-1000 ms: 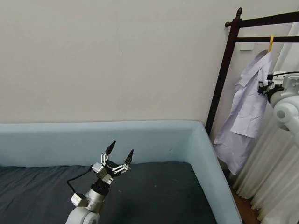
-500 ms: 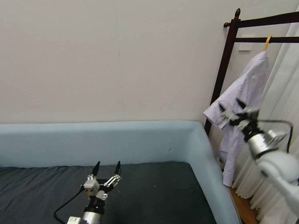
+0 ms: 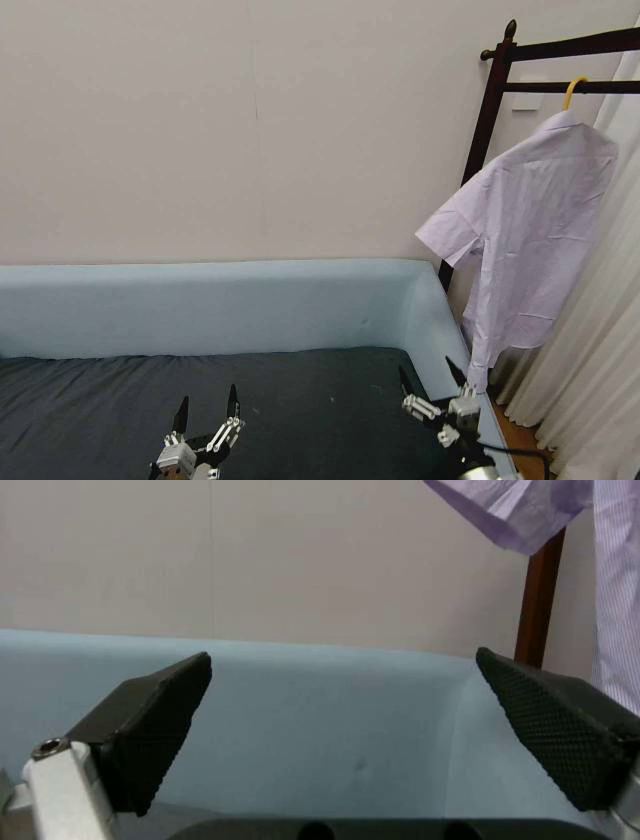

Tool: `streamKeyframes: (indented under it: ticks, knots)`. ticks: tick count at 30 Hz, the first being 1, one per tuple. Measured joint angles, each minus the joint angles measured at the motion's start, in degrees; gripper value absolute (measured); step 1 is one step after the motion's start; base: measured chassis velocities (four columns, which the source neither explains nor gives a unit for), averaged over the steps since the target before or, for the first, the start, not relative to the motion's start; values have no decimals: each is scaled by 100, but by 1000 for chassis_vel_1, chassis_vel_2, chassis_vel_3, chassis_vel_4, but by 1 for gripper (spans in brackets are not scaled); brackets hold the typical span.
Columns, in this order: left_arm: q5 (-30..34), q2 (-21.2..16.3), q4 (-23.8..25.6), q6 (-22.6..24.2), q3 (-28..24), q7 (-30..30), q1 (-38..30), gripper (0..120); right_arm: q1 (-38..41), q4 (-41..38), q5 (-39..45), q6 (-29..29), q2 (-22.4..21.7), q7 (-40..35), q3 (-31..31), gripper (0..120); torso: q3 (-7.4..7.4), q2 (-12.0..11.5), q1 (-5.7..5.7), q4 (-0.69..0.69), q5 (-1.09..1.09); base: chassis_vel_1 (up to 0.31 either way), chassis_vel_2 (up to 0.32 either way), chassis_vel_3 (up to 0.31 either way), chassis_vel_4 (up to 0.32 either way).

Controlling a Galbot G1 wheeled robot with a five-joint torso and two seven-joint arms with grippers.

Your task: Pick up the clothes from the sofa and hang them on the clothes hanger.

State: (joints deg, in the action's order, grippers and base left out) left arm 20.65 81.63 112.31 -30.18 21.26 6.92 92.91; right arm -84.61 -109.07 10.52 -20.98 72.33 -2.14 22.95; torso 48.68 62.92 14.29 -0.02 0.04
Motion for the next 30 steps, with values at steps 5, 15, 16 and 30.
streamKeyframes:
  ticks: [5, 15, 16, 30]
  knots:
    - [0, -4, -12, -6, -5, -20, -3, 100, 11, 15, -4, -4, -2, 1, -10, 100, 1, -1, 0, 0, 1, 0, 0, 0, 0]
    - [10, -21, -19, -9, -10, -34, -23, 100, 59, 21, 37, 16, -38, -7, -25, 100, 1, -1, 1, 0, 2, 0, 0, 0, 0]
    - [11, -22, -20, -9, -11, -34, -25, 100, 62, 21, 40, 19, -41, -9, -26, 100, 1, -1, 1, 0, 2, 0, 0, 0, 0]
    - [18, -29, -25, -10, -15, -40, -34, 100, 82, 22, 61, 41, -57, -20, -34, 100, 1, -1, 1, 0, 2, 0, 0, 0, 0]
